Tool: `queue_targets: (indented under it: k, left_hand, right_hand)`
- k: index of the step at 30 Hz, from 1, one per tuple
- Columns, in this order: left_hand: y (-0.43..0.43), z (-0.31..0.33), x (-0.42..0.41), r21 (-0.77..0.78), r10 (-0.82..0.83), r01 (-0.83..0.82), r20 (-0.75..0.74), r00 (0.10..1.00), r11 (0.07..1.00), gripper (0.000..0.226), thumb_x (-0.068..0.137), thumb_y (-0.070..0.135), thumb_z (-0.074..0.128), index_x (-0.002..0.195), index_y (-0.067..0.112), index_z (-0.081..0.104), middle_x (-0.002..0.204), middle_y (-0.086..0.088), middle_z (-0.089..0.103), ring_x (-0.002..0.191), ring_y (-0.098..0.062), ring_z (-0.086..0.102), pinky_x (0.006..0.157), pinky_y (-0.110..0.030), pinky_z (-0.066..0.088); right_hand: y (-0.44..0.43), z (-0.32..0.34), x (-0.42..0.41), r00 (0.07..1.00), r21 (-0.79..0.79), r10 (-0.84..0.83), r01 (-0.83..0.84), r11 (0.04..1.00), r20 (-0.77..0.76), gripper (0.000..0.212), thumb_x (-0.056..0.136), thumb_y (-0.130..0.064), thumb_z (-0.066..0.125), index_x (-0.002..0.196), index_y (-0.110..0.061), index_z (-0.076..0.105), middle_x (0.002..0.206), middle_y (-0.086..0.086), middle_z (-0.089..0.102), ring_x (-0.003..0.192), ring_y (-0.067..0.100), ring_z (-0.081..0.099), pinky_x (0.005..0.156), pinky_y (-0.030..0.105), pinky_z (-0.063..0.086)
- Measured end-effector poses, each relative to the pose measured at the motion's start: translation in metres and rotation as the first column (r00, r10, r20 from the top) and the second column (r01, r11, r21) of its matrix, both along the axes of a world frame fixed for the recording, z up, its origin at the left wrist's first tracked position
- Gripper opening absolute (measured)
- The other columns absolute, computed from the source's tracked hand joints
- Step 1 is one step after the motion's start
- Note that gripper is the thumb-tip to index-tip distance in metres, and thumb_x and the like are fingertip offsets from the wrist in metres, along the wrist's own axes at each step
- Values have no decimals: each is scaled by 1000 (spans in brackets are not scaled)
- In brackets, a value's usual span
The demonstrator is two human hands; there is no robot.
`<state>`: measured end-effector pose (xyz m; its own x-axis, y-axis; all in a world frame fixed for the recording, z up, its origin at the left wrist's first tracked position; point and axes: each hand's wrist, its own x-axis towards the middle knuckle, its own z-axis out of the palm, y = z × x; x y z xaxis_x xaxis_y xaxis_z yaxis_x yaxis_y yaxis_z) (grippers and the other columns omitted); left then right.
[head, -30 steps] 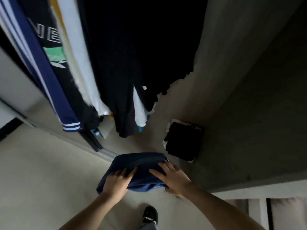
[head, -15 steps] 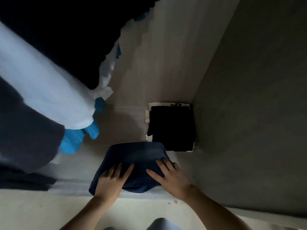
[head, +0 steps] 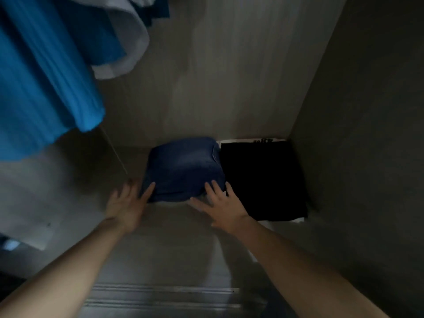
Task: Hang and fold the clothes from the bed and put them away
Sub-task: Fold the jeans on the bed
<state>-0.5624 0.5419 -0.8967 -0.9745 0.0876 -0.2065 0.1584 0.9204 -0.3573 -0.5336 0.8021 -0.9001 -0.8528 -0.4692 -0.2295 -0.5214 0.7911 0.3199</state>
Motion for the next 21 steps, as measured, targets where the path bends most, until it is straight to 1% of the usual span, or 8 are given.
queue_targets:
  k: [6, 8, 10, 11, 13, 15, 18, 21]
  left_hand:
    - [51, 97, 29, -8, -117, 118, 51, 992, 993, 67, 98, 37, 34, 151, 24, -4, 158, -18, 1, 142, -32, 18, 110, -42, 22]
    - [76, 147, 46, 41, -206, 206, 12, 978, 978, 69, 91, 38, 49, 151, 19, 18, 154, -24, 17, 138, -36, 29, 107, -45, 30]
    - [95, 196, 63, 150, -304, 305, -32, 952, 940, 72, 67, 32, 79, 131, 9, 56, 131, -32, 50, 116, -43, 54, 88, -49, 48]
    - [103, 222, 72, 210, -347, 353, -69, 935, 912, 69, 66, 29, 80, 127, 7, 58, 127, -32, 52, 114, -42, 55, 86, -48, 49]
    - [119, 267, 88, 229, -369, 358, 2, 930, 905, 64, 90, 29, 54, 147, 12, 30, 148, -24, 30, 135, -34, 33, 104, -41, 33]
    - [132, 308, 96, 204, -413, 402, 11, 911, 893, 62, 96, 31, 37, 151, 18, 11, 156, -17, 13, 141, -28, 19, 108, -36, 22]
    - [153, 389, 109, 248, -483, 479, -47, 874, 842, 62, 97, 30, 37, 151, 18, 10, 157, -16, 9, 142, -28, 16, 109, -38, 22]
    - [167, 458, 130, 276, -498, 519, -149, 855, 809, 60, 92, 27, 48, 148, 14, 28, 149, -19, 31, 134, -31, 33, 103, -38, 32]
  right_hand:
    - [29, 110, 25, 996, -46, -80, 78, 996, -31, 63, 101, -36, 28, 149, -23, -11, 155, 24, 0, 143, 39, -2, 112, 56, 5]
    - [42, 158, 40, 993, -32, -119, 119, 992, 1, 62, 101, -33, 28, 150, -20, -7, 154, 25, 1, 143, 40, -1, 112, 55, 6]
    - [52, 203, 56, 987, -18, -160, 160, 987, 12, 61, 101, -30, 30, 151, -18, -3, 154, 26, 2, 142, 40, 0, 112, 55, 6]
    - [56, 232, 66, 984, -10, -176, 176, 984, 24, 61, 101, -29, 31, 151, -17, -1, 154, 25, 2, 143, 39, 0, 112, 55, 6]
    - [65, 286, 88, 978, 3, -202, 203, 979, 45, 60, 100, -28, 33, 151, -14, 3, 155, 24, 2, 143, 39, 0, 112, 55, 4]
    - [76, 334, 109, 975, 11, -222, 221, 975, 23, 60, 100, -26, 33, 150, -12, 5, 155, 24, 3, 143, 38, 0, 112, 55, 4]
    - [89, 415, 142, 959, 14, -283, 283, 959, 5, 56, 100, -23, 29, 150, -10, 7, 155, 24, 2, 143, 38, 0, 112, 55, 3]
    - [95, 492, 174, 937, 60, -348, 349, 935, -33, 58, 99, -24, 34, 150, -10, 11, 154, 26, 4, 143, 38, 2, 113, 55, 5]
